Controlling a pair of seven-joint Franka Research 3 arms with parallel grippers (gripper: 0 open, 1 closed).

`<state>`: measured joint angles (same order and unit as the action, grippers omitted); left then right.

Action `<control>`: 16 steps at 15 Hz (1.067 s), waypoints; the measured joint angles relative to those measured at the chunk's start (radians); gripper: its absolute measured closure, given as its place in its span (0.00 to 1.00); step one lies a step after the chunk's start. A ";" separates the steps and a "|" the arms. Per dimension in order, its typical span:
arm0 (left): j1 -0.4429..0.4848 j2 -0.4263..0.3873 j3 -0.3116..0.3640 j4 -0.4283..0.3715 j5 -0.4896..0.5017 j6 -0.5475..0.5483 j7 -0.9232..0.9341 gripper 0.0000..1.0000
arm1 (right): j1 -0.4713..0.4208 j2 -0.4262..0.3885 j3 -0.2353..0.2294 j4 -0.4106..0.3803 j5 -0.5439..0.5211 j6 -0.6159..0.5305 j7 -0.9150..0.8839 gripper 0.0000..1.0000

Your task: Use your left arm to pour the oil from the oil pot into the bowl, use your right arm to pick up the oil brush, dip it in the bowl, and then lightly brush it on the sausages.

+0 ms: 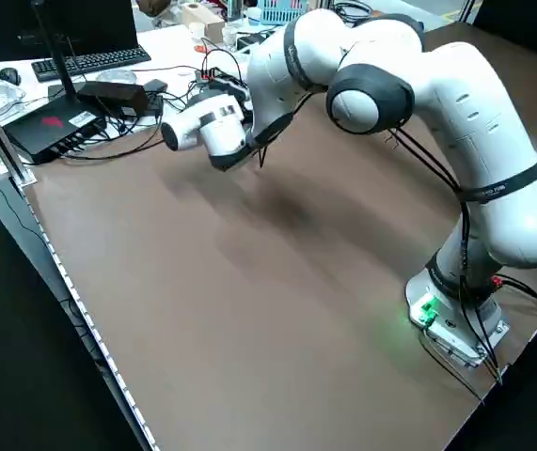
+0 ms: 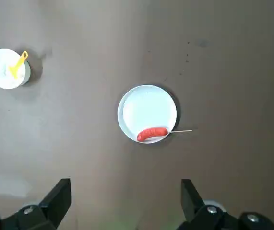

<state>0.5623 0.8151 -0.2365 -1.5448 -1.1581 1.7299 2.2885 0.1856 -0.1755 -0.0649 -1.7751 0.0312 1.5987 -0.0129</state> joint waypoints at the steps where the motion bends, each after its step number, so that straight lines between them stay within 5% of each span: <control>1: -0.015 -0.008 -0.001 -0.001 0.000 0.003 -0.010 0.45 | 0.001 0.000 0.000 0.000 0.000 0.000 0.000 0.00; 16: -0.387 -0.214 -0.042 0.031 0.256 0.233 -0.697 0.45 | 0.001 0.014 0.000 -0.003 0.000 0.003 0.000 0.00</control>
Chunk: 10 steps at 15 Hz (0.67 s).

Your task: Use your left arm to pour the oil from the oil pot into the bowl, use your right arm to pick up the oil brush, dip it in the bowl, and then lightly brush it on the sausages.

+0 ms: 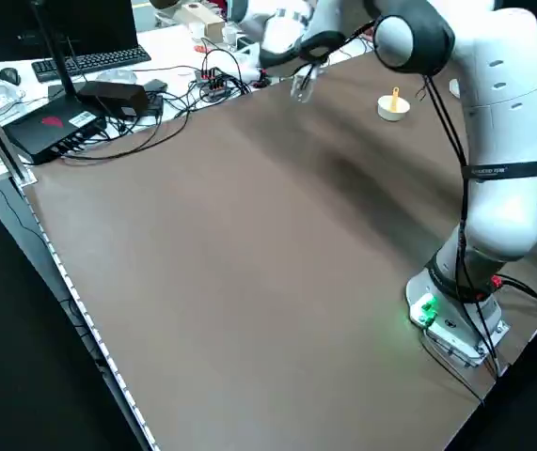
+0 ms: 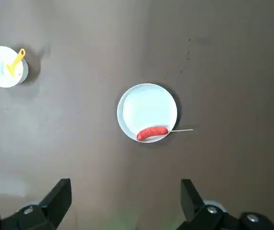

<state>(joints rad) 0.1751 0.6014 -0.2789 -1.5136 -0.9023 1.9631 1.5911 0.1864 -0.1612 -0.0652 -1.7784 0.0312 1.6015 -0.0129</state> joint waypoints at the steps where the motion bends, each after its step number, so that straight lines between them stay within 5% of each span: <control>1: -0.040 -0.010 -0.002 0.000 0.025 0.019 -0.062 0.45 | 0.000 0.000 0.000 0.000 0.000 0.000 0.000 0.00; 10: -0.273 -0.016 -0.001 -0.016 0.309 0.147 -0.422 0.45 | 0.000 0.000 0.000 0.001 0.000 -0.042 0.000 0.00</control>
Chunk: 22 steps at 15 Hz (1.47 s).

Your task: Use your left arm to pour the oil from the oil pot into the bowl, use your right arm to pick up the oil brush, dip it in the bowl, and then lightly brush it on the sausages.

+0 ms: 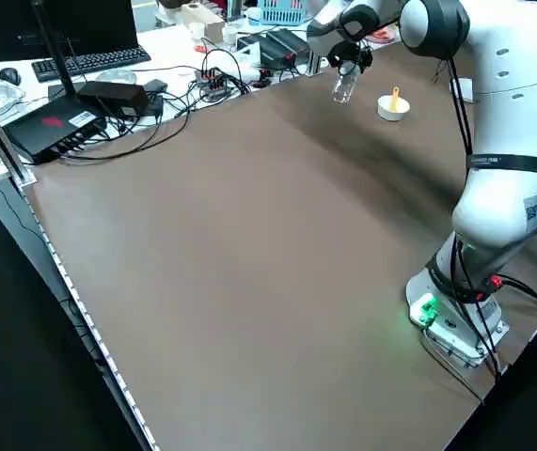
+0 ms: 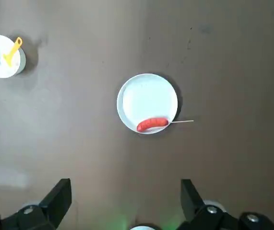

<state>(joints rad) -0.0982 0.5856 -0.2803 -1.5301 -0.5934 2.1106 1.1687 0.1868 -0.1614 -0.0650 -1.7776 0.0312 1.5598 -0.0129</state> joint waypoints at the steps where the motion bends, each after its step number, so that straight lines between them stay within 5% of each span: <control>1: -0.019 0.006 0.001 -0.003 0.014 0.018 -0.001 0.45 | 0.000 0.000 0.000 0.001 0.000 -0.003 0.000 0.00; 13: -0.218 0.129 0.013 -0.007 0.085 0.378 0.007 0.45 | -0.005 -0.003 -0.014 0.034 -0.001 -0.001 0.001 0.00; 22: -0.313 0.198 0.014 -0.004 0.085 0.542 0.011 0.45 | -0.003 0.030 -0.011 0.029 -0.001 0.027 0.001 0.00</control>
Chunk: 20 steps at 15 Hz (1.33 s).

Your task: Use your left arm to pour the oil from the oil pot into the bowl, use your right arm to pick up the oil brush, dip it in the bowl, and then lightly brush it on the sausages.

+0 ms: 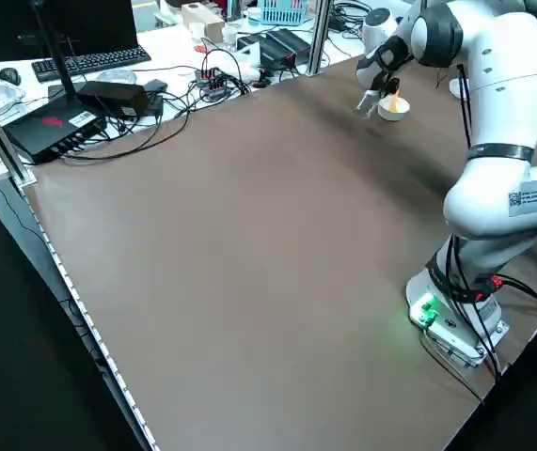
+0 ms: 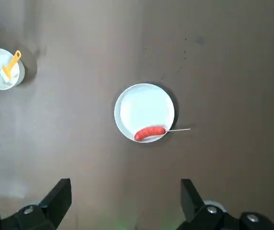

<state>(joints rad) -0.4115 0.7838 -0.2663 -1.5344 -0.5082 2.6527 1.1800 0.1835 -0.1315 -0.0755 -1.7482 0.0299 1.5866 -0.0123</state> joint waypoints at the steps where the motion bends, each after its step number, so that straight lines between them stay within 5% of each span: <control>1: -0.004 0.005 0.002 0.003 0.000 0.006 0.015 0.45 | 0.001 0.008 0.001 0.000 0.000 0.000 0.000 0.00; 20: -0.020 0.019 0.009 0.010 0.001 0.063 0.092 0.45 | 0.039 0.130 0.006 -0.003 0.048 0.092 0.000 0.00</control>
<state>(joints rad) -0.4316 0.8028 -0.2570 -1.5248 -0.5076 2.7160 1.2717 0.2224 -0.0015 -0.0693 -1.7509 0.0780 1.6791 -0.0127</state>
